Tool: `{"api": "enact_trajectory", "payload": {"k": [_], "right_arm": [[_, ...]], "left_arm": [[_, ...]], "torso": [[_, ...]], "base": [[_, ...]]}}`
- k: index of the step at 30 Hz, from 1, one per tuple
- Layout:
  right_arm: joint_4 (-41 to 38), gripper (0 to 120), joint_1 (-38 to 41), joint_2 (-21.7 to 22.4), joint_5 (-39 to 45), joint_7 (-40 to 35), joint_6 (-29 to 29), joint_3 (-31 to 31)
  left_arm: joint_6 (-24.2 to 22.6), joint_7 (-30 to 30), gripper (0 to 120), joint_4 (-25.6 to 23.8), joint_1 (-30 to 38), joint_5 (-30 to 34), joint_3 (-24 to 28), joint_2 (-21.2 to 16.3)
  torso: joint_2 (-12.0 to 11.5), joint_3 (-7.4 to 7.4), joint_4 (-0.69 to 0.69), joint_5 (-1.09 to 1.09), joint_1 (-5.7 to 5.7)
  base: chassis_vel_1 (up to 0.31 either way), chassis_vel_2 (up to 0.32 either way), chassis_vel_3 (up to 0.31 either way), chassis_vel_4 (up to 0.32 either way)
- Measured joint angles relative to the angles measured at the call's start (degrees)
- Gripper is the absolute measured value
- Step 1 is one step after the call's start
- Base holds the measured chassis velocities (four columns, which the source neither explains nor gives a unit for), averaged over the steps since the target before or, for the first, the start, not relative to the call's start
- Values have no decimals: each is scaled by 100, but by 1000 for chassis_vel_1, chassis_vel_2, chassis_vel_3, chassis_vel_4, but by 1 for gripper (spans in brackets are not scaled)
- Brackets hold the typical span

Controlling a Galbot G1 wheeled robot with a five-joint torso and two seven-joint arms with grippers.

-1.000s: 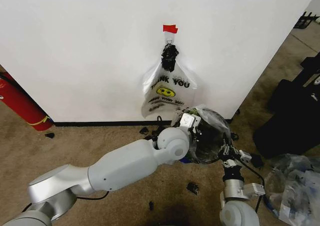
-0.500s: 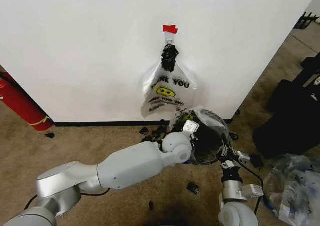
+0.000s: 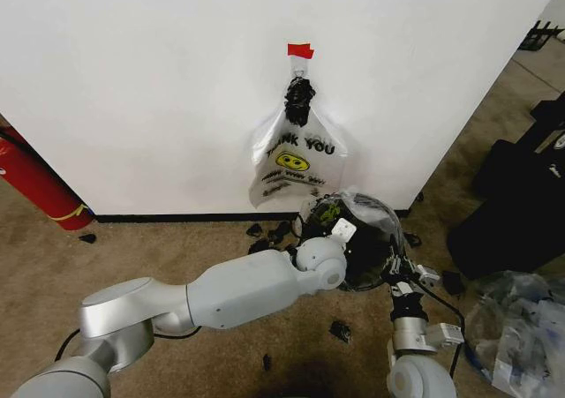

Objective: Pick up the garbage bag from the wall and place it over the trash bin.

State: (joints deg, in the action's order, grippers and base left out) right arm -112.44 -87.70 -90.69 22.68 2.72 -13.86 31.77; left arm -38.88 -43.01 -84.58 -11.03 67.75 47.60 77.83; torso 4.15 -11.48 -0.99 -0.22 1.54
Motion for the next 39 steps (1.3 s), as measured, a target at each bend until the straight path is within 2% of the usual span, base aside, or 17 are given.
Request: {"api": "enact_trajectory", "payload": {"k": [4, 6, 8, 10, 15, 20, 23, 32, 39], "right_arm": [[31, 1, 18, -13, -44, 5, -13, -16], [39, 1, 56, -17, 103, -72, 40, -25], [48, 1, 106, -18, 352, -215, 158, -26], [52, 1, 115, -18, 396, -238, 175, -26], [109, 1, 265, -10, 761, -390, 333, 32], [113, 1, 316, -2, 852, -423, 378, 63], [113, 1, 312, -3, 858, -423, 384, 64], [-15, 1, 232, -9, 831, -344, 363, 85], [-54, 1, 206, -1, 819, -328, 360, 96]], "left_arm": [[14, 24, 0, 74, -6, -7, 5, 21], [69, 62, 0, -53, -45, -10, -28, -45], [209, 161, 0, -396, -89, -50, -84, -205], [230, 175, 0, -446, -93, -53, -91, -228], [564, 371, 0, -1384, -66, -79, -173, -643], [750, 364, 0, -1586, -48, -122, -289, -687], [889, 253, 0, -1534, -47, -156, -392, -614], [1103, 285, 0, -643, -45, -861, -393, -217], [1127, 237, 0, -332, -114, -865, -370, 56]], "torso": [[0, 0, -1, 0, 0], [0, 0, -1, -1, 0], [0, 0, 0, -1, 0], [0, 0, 1, -1, 0], [0, 0, 0, -1, 0], [0, 0, 0, -1, 0], [0, 0, 0, -1, 0], [0, -1, 1, 0, 0], [0, -1, 0, 0, 0]], "base": [[0, 0, 0, 0], [0, 0, 0, 0], [0, 0, 0, 0], [0, 0, 0, 0], [0, 0, 0, 0], [0, 0, 0, 0], [0, 0, 0, 0], [0, 0, 0, 0], [0, 0, 0, 0]]}}
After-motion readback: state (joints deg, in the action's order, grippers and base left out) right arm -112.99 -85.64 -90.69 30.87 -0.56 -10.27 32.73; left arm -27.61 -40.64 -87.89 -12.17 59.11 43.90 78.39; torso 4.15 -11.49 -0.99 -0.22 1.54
